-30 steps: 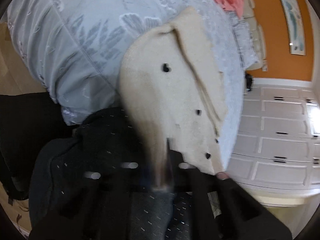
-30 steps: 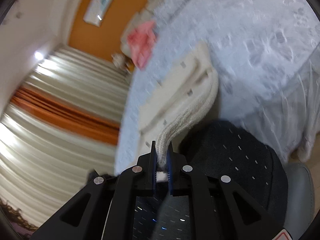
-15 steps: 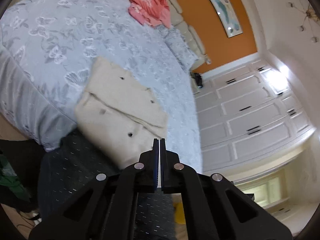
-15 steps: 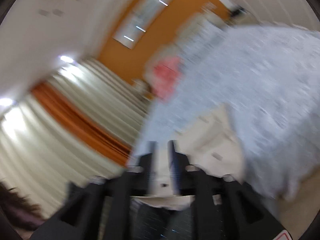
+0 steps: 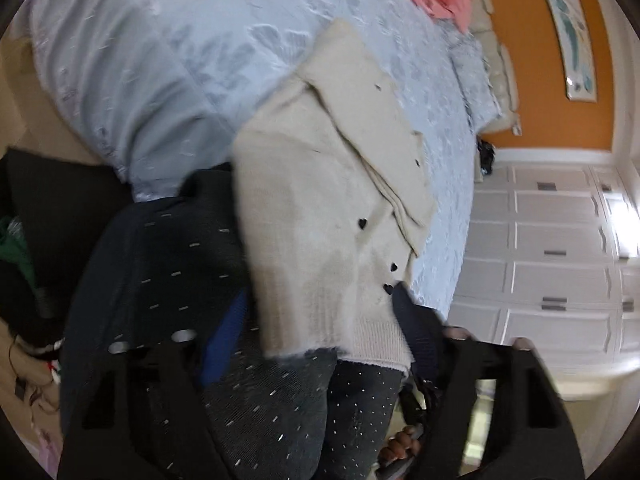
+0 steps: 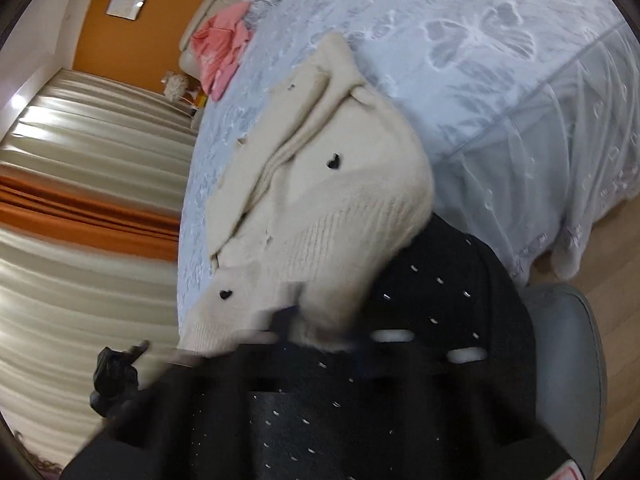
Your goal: Fold small clothes
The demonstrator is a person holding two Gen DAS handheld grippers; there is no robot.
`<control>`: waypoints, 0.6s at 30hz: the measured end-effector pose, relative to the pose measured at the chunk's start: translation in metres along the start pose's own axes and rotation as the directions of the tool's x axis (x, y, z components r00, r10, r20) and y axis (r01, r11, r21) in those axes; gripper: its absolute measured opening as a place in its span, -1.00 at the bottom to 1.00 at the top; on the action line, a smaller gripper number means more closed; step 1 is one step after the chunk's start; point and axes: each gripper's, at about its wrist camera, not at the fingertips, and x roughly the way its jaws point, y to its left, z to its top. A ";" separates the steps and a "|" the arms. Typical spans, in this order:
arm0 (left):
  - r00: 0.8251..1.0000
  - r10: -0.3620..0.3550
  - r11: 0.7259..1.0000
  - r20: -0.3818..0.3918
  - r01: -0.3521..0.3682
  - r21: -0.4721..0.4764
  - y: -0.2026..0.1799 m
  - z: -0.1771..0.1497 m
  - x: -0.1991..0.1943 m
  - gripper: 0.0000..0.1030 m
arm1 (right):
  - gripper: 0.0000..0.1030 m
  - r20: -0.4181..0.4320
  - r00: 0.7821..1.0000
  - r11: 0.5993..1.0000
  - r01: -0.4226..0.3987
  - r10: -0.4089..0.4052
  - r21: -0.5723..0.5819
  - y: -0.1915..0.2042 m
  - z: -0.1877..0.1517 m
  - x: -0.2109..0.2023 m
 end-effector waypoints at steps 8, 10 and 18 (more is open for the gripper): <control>0.985 -0.170 0.983 0.029 0.167 0.078 -0.020 -0.007 -0.039 -0.87 | -0.90 0.204 0.943 0.964 -0.249 0.263 -0.092 0.036 -0.005 -0.096; 0.976 -0.207 0.974 0.071 0.199 0.103 -0.030 -0.009 -0.069 -0.87 | -0.93 0.259 0.911 0.946 -0.291 0.320 -0.145 0.046 -0.008 -0.126; 0.962 -0.219 0.969 0.161 0.195 0.154 -0.051 0.016 -0.097 -0.86 | -0.89 0.284 0.918 0.946 -0.209 0.277 -0.250 0.083 0.026 -0.130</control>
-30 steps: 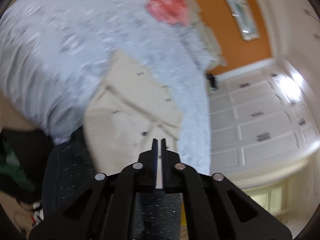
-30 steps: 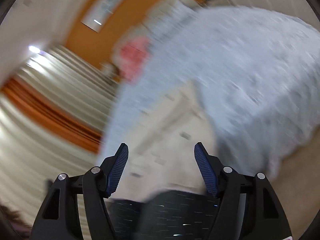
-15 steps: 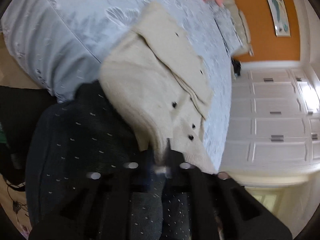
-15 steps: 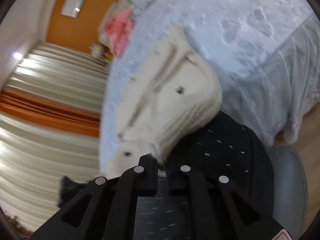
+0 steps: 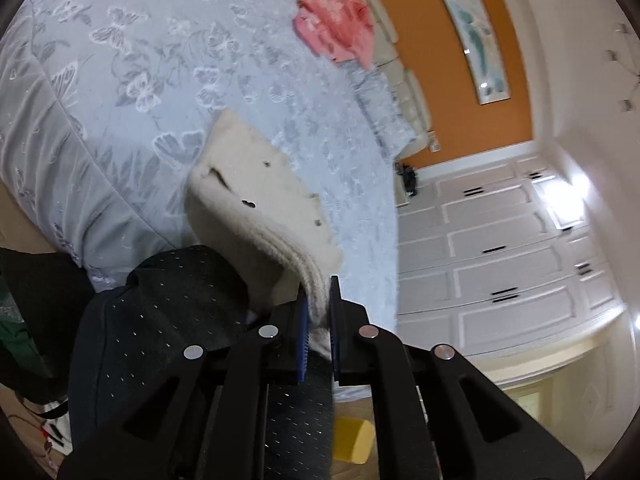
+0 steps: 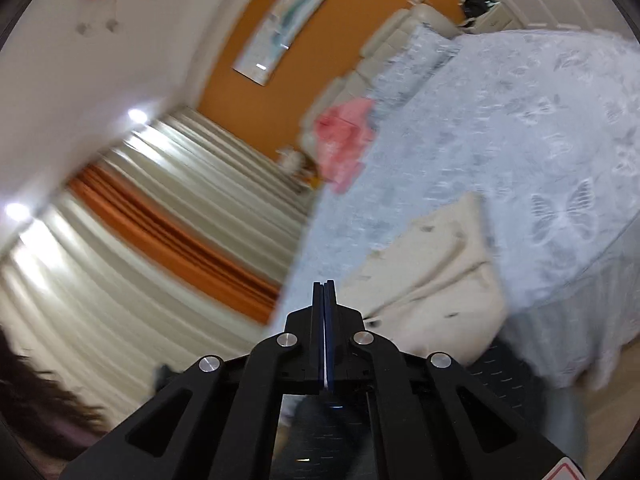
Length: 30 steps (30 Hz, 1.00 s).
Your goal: Fold small clothes
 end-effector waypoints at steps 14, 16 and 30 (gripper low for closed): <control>0.989 0.098 0.985 -0.108 -0.112 -0.134 0.065 -0.023 0.024 -0.86 | -0.92 -0.427 0.887 0.952 0.262 -0.175 0.155 -0.056 -0.086 0.107; 0.992 0.084 0.987 -0.092 -0.095 -0.127 0.058 -0.019 0.019 -0.86 | -0.93 -0.371 0.921 0.964 0.197 -0.120 0.178 -0.049 -0.075 0.098; 1.000 0.020 1.000 0.022 -0.021 0.011 -0.025 0.123 0.105 -0.86 | -0.79 -0.146 0.980 0.991 0.130 -0.135 -0.039 -0.013 0.106 0.141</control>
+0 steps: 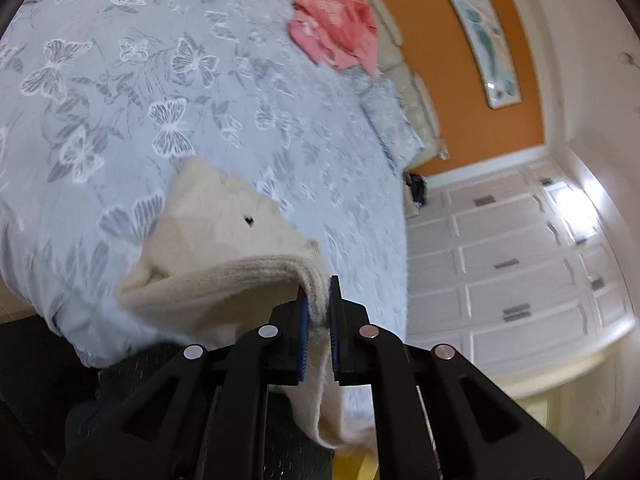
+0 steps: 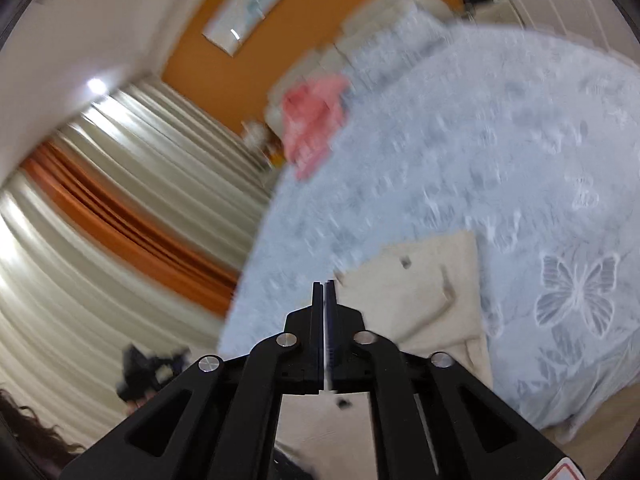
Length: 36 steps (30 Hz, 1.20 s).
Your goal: Fold small clothes
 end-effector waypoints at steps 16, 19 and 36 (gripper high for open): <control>0.988 0.118 0.990 -0.100 -0.125 -0.064 0.050 -0.019 0.018 -0.85 | -0.26 -0.435 0.780 0.712 0.019 -0.450 -0.702 0.049 -0.216 0.096; 0.987 0.130 0.989 -0.099 -0.136 -0.057 0.051 -0.017 0.019 -0.85 | -0.82 -0.449 0.778 0.732 0.022 -0.440 -0.681 0.033 -0.188 0.096; 0.930 0.368 0.929 -0.002 -0.368 0.043 0.055 0.113 0.168 -0.45 | -0.24 -0.031 0.887 0.861 0.438 -0.460 -0.258 -0.069 0.098 0.211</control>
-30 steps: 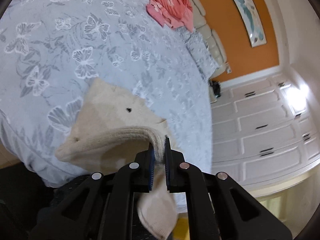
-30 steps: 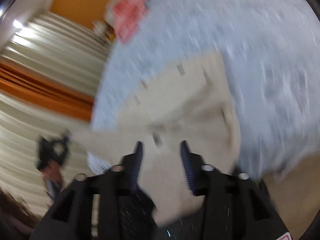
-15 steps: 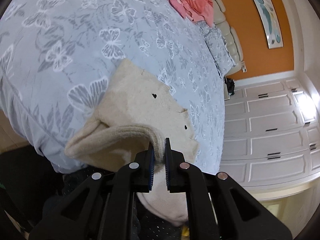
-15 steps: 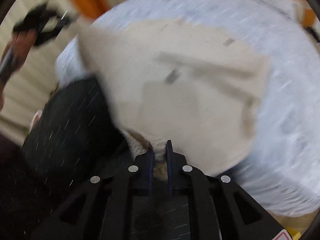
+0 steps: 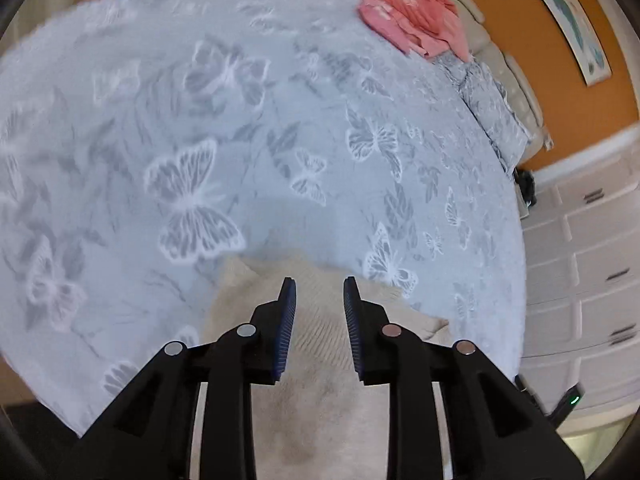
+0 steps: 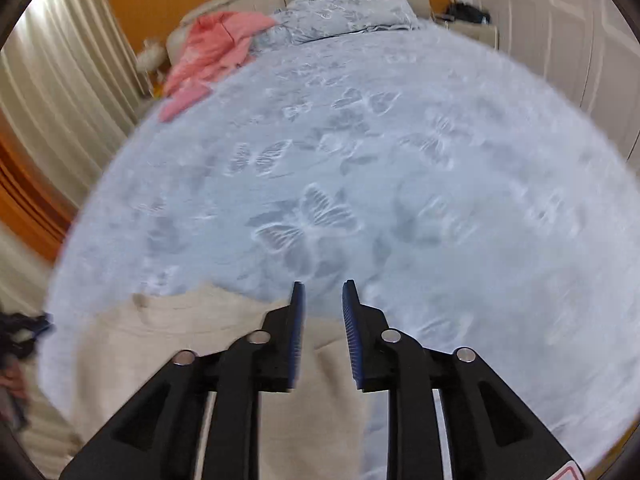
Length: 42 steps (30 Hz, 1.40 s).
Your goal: Fold small clothes
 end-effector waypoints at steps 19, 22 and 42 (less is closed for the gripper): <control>0.992 0.087 0.988 -0.089 -0.075 0.134 0.022 -0.028 0.053 -0.71 | -0.87 -0.111 0.983 0.985 -0.137 0.148 0.100 0.015 -0.043 0.055; 0.995 0.095 0.977 -0.042 -0.085 0.198 0.012 -0.022 0.049 -0.72 | -0.87 -0.001 0.989 0.984 -0.144 0.145 0.105 0.008 -0.028 0.028; 0.983 0.014 0.978 -0.185 -0.052 -0.203 0.119 -0.129 -0.005 0.68 | 0.61 -0.245 0.955 0.956 -0.097 0.168 0.278 -0.026 -0.176 0.020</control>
